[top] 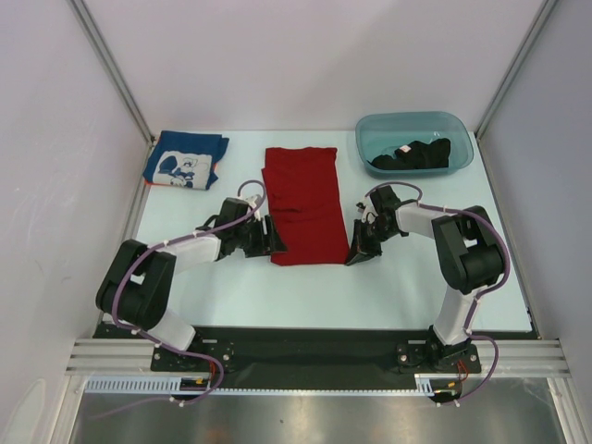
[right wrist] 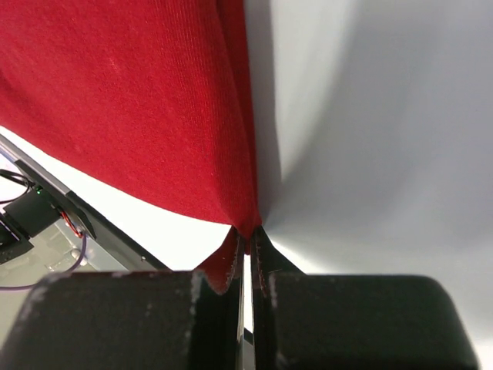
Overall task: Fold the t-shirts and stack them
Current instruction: Fold the tshirt
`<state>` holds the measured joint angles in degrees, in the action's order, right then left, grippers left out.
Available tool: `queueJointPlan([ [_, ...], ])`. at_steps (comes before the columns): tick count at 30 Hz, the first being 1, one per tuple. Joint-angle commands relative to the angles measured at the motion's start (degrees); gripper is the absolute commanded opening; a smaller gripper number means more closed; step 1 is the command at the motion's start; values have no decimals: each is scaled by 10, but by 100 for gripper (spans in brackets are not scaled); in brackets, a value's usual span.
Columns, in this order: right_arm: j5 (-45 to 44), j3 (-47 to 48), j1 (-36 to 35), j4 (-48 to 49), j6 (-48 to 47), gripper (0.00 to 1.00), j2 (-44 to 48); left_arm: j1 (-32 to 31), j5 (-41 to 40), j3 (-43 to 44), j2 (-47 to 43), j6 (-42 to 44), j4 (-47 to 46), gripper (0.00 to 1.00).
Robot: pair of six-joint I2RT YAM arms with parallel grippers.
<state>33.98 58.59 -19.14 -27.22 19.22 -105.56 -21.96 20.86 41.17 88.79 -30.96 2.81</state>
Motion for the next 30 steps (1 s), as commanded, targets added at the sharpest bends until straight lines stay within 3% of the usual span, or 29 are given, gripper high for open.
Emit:
queueJointPlan([
  [1,3,9,2,-9,-10,0,-11,2,34,-11,-9,6,-68,68],
  [17,6,14,2,-7,-5,0,-13,-5,80,-27,-1,-18,-126,67],
  [24,3,18,-3,-6,0,0,-12,-5,88,-23,43,-23,-77,66],
  [30,-1,15,-5,-6,2,0,-11,-4,70,-50,19,-19,-33,63],
])
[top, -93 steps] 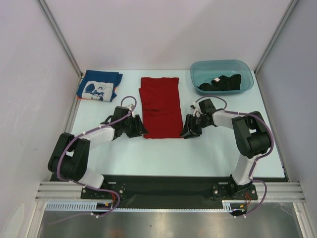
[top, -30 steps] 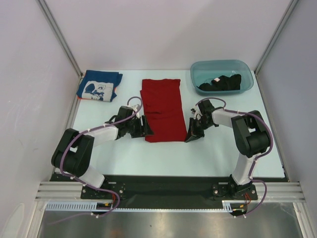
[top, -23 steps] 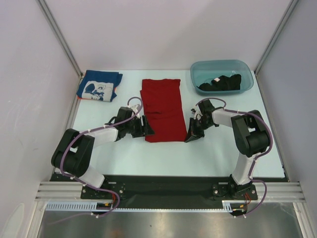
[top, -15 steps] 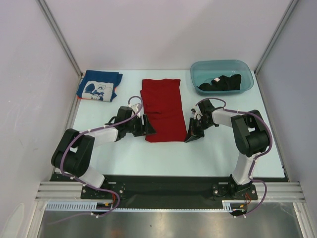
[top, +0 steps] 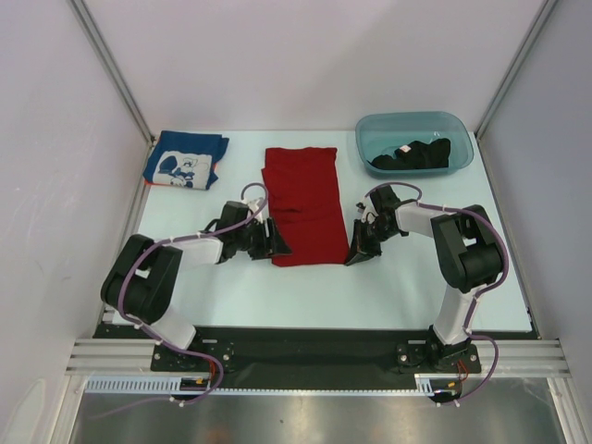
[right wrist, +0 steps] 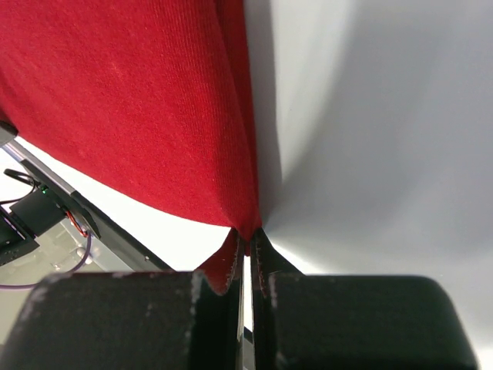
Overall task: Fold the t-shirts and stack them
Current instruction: Fold the tshirt
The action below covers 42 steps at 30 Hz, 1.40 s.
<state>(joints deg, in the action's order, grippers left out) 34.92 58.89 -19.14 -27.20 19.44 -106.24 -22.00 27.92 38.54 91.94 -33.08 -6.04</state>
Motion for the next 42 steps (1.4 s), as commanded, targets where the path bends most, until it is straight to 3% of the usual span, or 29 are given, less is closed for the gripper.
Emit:
queueJointPlan([
  [1,-11,11,-5,-6,0,0,-4,-3,3,-27,-20,4,56,63],
  [11,-12,14,-3,-7,-5,0,-7,-3,22,-71,-35,-8,84,61],
  [15,-13,17,-3,-14,-7,0,-6,-3,-28,-86,-94,-32,106,57],
  [17,-13,17,-4,-14,-6,0,-5,-2,-57,-85,-128,-36,124,61],
  [18,-13,17,-3,-13,-7,0,-5,0,-75,-74,-146,-36,127,69],
  [19,-12,16,-3,-12,-7,0,-6,2,-74,-67,-148,-34,130,72],
  [29,-10,18,-5,-15,-10,0,-6,23,-11,44,-12,-28,93,73],
  [42,-6,21,-3,-15,-12,0,-13,28,-21,54,-32,-61,39,71],
])
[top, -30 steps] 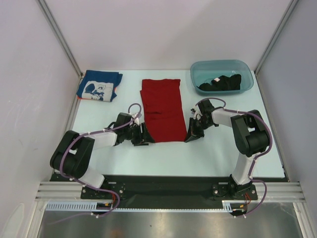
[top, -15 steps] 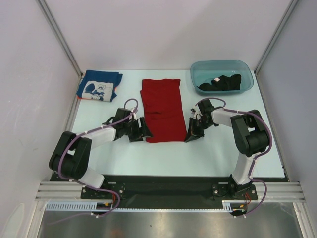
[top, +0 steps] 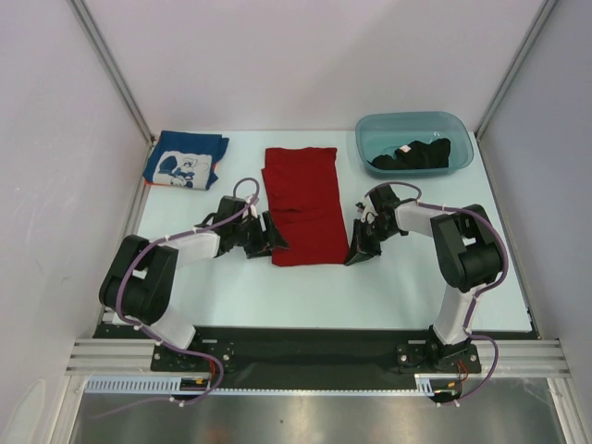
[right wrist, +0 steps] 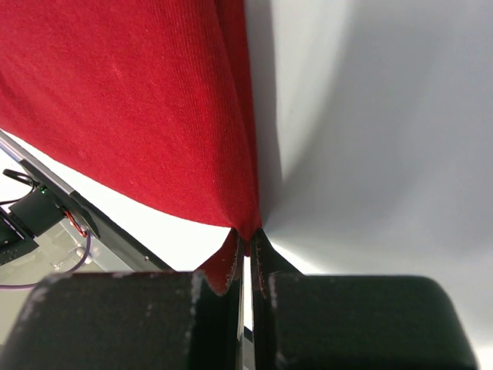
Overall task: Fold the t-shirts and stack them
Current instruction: Fold the tshirt
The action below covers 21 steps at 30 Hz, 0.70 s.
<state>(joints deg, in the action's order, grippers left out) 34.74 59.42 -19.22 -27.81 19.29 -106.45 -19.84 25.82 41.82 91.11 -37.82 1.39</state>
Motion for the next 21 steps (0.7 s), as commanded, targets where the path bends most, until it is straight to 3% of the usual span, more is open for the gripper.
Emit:
queueJointPlan([
  [1,-3,17,-2,-9,-9,0,-12,8,4,21,-25,-16,-45,71],
  [14,-3,17,-3,-4,-6,0,-13,15,70,-25,-37,-81,-108,70],
  [21,-3,18,-5,-3,-3,0,-13,15,81,-54,-11,-82,-92,70],
])
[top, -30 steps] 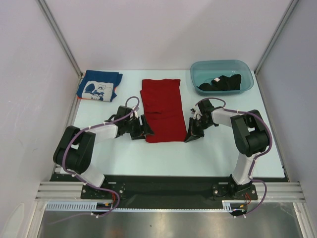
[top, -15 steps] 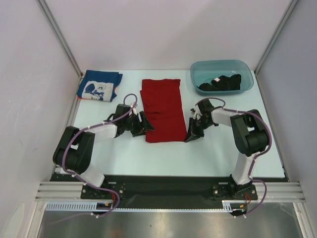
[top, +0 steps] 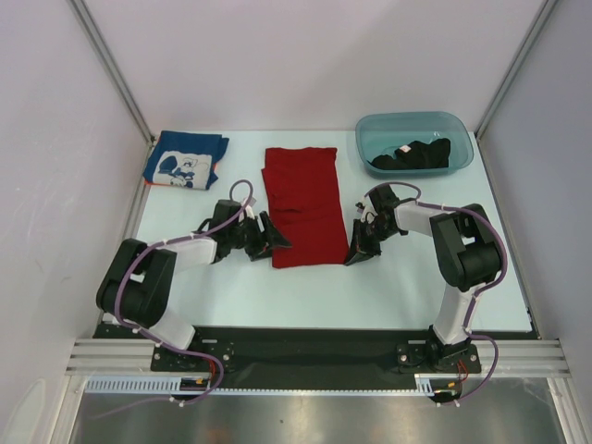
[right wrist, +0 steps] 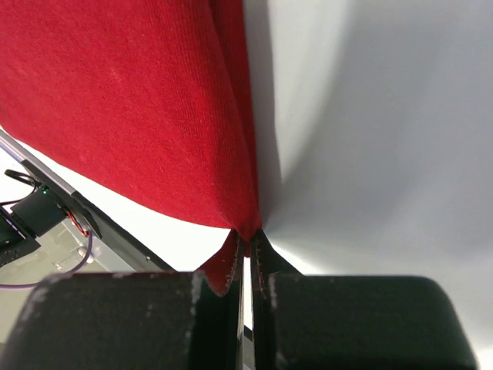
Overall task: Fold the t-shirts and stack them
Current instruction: Fold the tshirt
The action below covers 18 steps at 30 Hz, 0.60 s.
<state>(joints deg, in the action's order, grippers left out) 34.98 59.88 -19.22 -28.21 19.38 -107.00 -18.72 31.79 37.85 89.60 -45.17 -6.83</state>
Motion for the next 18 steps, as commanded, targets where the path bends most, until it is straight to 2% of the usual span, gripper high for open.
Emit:
queueJointPlan([
  [1,-4,12,-5,3,-3,0,-8,4,20,-18,6,-9,-8,70],
  [4,-7,10,-6,2,-2,0,-8,4,26,-34,8,-11,-13,70],
  [9,-8,8,-11,5,0,0,-5,4,19,-39,8,18,41,70],
  [18,-15,-1,-11,4,0,0,-2,12,-73,-16,3,50,165,69],
])
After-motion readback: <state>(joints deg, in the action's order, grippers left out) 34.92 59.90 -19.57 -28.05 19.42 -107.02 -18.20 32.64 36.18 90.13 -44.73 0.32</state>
